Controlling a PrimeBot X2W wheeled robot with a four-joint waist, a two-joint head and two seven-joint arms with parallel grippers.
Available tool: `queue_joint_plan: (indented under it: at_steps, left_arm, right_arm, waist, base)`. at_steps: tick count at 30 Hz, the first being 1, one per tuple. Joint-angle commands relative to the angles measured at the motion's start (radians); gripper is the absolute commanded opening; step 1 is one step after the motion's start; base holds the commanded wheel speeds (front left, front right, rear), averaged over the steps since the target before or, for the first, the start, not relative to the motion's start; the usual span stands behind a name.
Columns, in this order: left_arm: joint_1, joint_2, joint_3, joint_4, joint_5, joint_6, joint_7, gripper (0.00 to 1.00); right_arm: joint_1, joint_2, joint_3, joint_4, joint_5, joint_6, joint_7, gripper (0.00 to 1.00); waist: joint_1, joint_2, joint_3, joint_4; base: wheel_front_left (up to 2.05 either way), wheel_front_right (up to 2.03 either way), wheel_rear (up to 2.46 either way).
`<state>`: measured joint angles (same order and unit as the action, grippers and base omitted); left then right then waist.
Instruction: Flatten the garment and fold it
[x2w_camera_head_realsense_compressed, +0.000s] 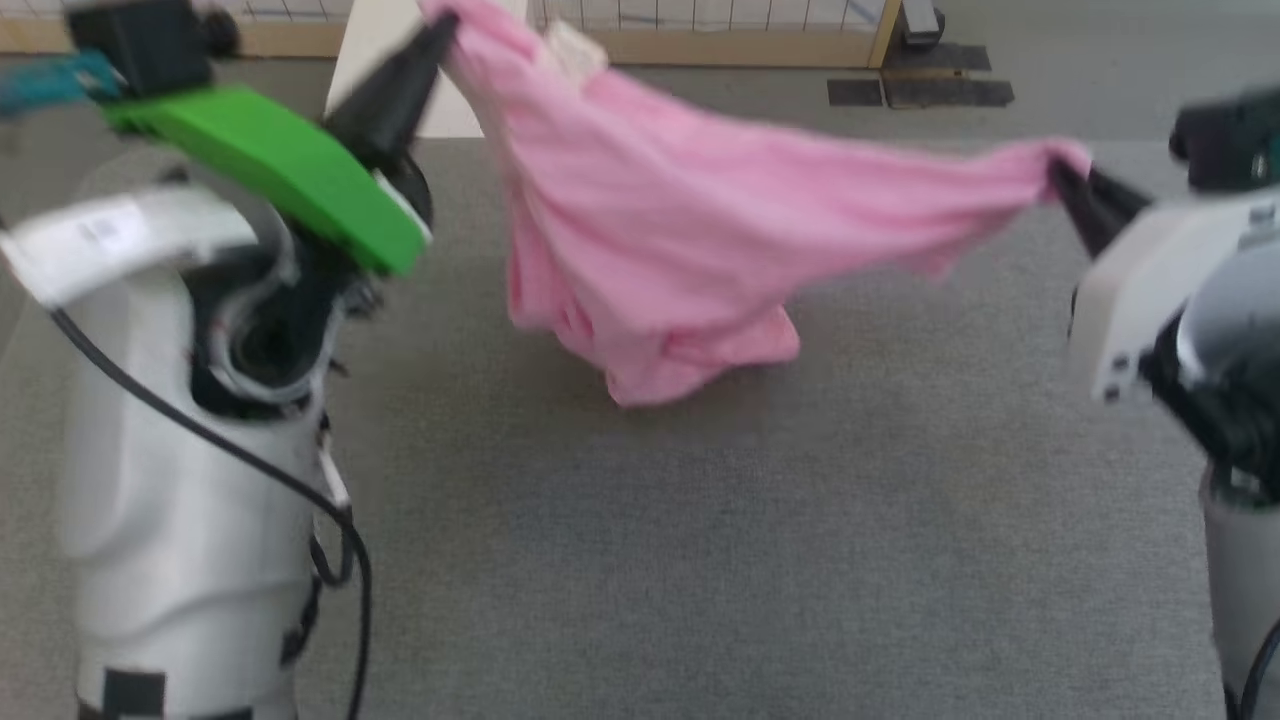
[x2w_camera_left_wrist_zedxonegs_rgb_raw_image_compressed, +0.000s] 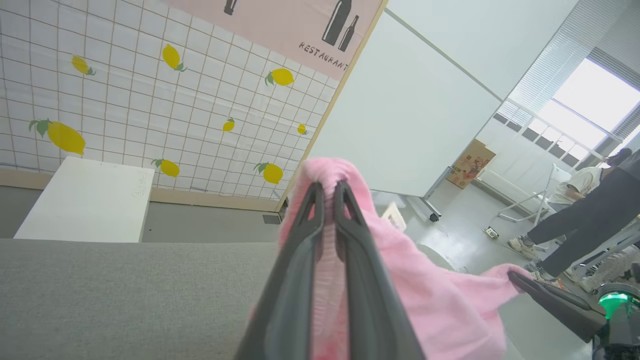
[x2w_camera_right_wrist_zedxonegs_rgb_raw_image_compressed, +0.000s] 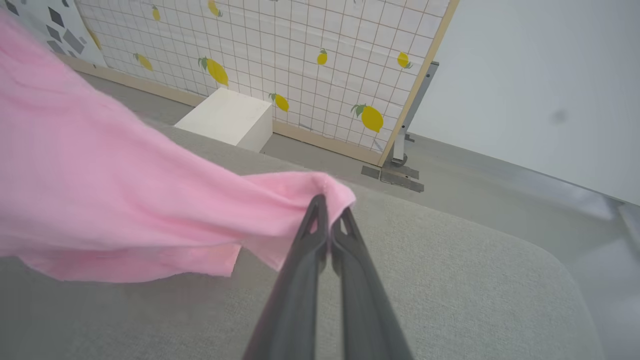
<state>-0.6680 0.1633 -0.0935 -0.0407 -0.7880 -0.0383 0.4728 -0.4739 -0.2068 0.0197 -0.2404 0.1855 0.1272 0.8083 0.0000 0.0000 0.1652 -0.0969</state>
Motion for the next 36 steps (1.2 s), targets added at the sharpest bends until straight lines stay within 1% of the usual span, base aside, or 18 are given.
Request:
queue_joint_plan:
  at_steps: [1,4,8,10,13,15,19,22,25,28,30,33,36]
  left_arm:
    - [-0.065,0.008,0.022,0.022,-0.010,0.020,0.001,0.00]
    - [-0.175,0.013,0.059,0.088,-0.011,0.045,-0.015,0.00]
    - [-0.313,0.022,0.101,0.188,0.007,0.057,-0.086,0.00]
    - [-0.377,0.019,0.123,0.233,0.004,0.055,-0.130,0.00]
    - [-0.467,0.010,0.147,0.292,0.003,0.043,-0.206,0.00]
    - [-0.520,0.004,0.155,0.320,0.002,0.025,-0.250,0.00]
    - [-0.606,0.002,0.162,0.363,0.010,-0.009,-0.333,0.00]
    - [-0.645,-0.006,0.171,0.388,0.004,-0.026,-0.383,0.00]
    - [-0.636,-0.012,0.157,0.419,-0.001,-0.046,-0.395,0.00]
    - [-0.570,-0.006,0.116,0.448,0.009,-0.064,-0.373,0.00]
    - [-0.498,-0.002,0.079,0.462,0.016,-0.074,-0.349,0.00]
    - [-0.359,0.010,0.014,0.463,0.030,-0.084,-0.320,0.00]
    - [-0.208,0.017,-0.050,0.437,0.025,-0.089,-0.298,0.00]
  right_arm:
    - [-0.079,-0.007,0.008,0.046,0.006,0.003,-0.005,0.00]
    - [-0.224,0.002,0.004,0.154,-0.001,0.003,-0.039,0.00]
    - [-0.405,0.021,-0.014,0.296,-0.045,0.003,-0.128,0.00]
    - [-0.485,0.037,-0.028,0.364,-0.068,0.003,-0.185,0.00]
    - [-0.597,0.055,-0.044,0.454,-0.100,0.003,-0.285,0.00]
    - [-0.663,0.064,-0.056,0.495,-0.124,0.003,-0.359,0.00]
    - [-0.776,0.076,-0.097,0.549,-0.169,0.003,-0.503,0.00]
    - [-0.829,0.077,-0.116,0.583,-0.193,0.003,-0.576,0.00]
    - [-0.838,0.075,-0.115,0.625,-0.196,0.003,-0.604,0.00]
    - [-0.787,0.065,-0.074,0.666,-0.175,0.003,-0.590,0.00]
    - [-0.723,0.053,-0.042,0.689,-0.152,0.003,-0.561,0.00]
    - [-0.594,0.027,0.011,0.698,-0.091,0.003,-0.486,0.00]
    - [-0.441,-0.006,0.054,0.655,-0.016,0.003,-0.408,0.00]
  waist:
    - [0.0000,0.0000,0.078,-0.007]
    - [0.0000,0.0000,0.135,-0.008]
    - [0.0000,0.0000,0.202,-0.013]
    - [0.0000,0.0000,0.231,-0.015]
    - [0.0000,0.0000,0.264,-0.015]
    - [0.0000,0.0000,0.279,-0.014]
    - [0.0000,0.0000,0.292,-0.011]
    - [0.0000,0.0000,0.291,-0.008]
    - [0.0000,0.0000,0.276,-0.003]
    - [0.0000,0.0000,0.255,-0.001]
    - [0.0000,0.0000,0.238,0.003]
    - [0.0000,0.0000,0.207,0.011]
    - [0.0000,0.0000,0.170,0.020]
  base:
    - [0.00,0.00,0.00]
    - [0.00,0.00,0.00]
    - [0.00,0.00,0.00]
    - [0.00,0.00,0.00]
    - [0.00,0.00,0.00]
    - [0.00,0.00,0.00]
    - [0.00,0.00,0.00]
    - [0.00,0.00,0.00]
    - [0.00,0.00,0.00]
    - [0.00,0.00,0.00]
    - [0.00,0.00,0.00]
    - [0.00,0.00,0.00]
    - [0.00,0.00,0.00]
